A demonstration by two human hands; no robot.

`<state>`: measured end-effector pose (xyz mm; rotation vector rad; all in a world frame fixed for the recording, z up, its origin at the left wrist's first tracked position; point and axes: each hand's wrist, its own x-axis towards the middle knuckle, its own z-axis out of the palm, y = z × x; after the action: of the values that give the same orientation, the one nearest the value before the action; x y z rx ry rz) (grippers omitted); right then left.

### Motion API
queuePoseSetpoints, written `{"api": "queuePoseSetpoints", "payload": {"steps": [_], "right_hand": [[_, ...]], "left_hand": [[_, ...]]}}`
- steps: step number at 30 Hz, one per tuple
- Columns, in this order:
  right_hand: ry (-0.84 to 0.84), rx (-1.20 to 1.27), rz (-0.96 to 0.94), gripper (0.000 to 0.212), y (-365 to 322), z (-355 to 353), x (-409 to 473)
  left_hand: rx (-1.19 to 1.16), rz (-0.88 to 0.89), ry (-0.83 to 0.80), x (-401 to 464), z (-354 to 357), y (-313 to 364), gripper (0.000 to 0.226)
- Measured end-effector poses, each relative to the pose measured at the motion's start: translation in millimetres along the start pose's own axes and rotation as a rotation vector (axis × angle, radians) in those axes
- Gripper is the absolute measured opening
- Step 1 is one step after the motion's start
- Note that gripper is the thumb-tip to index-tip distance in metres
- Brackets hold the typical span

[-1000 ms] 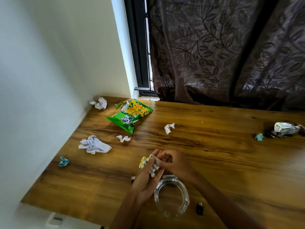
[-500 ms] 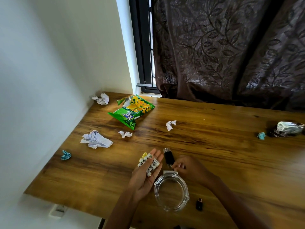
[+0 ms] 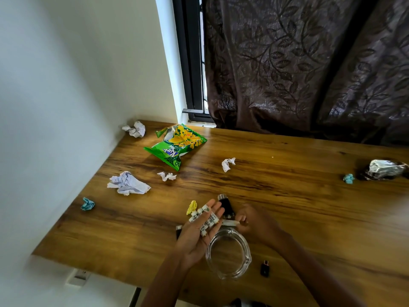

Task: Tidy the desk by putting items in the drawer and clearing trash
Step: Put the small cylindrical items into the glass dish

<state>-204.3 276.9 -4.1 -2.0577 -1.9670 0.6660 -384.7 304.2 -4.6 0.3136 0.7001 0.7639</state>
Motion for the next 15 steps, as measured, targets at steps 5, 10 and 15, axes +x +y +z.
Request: {"api": "queuePoseSetpoints", "payload": {"steps": [5,10,15], "right_hand": [[0.02,0.258,0.08,0.009,15,-11,-11],[0.107,0.513,0.106,0.01,17,-35,-30],[-0.121,0.53,-0.007,0.011,1,-47,-47]], "left_hand": [[0.037,0.007,-0.01,-6,-1,0,0.042],[0.063,0.001,-0.008,-13,-3,-2,0.044],[0.104,-0.013,0.003,-22,-3,-5,0.044]]}}
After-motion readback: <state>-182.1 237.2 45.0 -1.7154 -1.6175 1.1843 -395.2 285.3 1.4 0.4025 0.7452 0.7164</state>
